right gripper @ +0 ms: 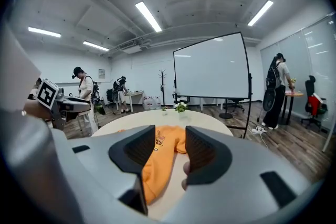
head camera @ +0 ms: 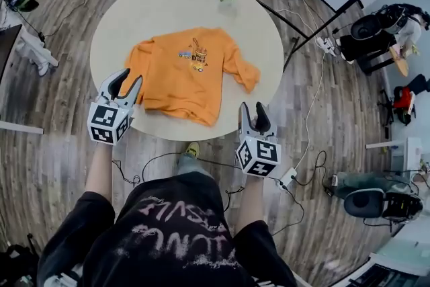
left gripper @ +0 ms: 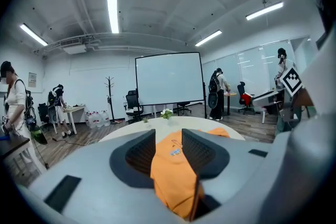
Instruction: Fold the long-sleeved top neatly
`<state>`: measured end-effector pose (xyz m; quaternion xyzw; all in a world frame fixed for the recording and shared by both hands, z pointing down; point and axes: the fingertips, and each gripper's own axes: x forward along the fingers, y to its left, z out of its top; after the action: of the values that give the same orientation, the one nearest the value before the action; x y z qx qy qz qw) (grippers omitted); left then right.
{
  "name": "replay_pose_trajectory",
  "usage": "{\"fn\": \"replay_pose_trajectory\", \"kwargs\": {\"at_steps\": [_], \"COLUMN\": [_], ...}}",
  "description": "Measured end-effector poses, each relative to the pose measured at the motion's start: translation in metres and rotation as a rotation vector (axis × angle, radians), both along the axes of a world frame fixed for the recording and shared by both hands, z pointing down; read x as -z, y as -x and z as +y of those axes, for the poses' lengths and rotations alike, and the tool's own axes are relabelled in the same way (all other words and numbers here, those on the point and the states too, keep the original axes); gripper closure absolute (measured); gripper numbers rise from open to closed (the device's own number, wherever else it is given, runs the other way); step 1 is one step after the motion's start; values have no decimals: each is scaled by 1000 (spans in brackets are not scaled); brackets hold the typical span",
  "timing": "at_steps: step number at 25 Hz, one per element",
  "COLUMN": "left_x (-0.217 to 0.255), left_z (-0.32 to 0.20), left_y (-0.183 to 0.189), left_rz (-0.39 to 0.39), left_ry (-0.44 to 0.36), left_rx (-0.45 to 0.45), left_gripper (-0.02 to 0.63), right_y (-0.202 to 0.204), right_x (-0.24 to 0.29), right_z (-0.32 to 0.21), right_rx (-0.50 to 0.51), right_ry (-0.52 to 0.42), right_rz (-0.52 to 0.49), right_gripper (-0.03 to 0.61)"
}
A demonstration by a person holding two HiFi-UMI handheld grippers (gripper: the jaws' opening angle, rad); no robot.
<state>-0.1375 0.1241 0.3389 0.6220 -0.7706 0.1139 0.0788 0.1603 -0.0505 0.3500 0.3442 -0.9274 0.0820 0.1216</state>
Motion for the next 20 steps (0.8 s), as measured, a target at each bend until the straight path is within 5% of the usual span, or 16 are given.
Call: {"fn": "replay_pose_trajectory", "kwargs": {"at_steps": [20], "left_x": [2], "left_z": [-143], "left_y": [72], "left_rz": [-117], "left_ry": [130], "left_rx": [-9], "left_gripper": [459], "right_y": [95], "right_x": [-17], "right_z": [-154], "right_rx": [193], "right_ry": [31], "right_rz": [71], "right_gripper": [393]}}
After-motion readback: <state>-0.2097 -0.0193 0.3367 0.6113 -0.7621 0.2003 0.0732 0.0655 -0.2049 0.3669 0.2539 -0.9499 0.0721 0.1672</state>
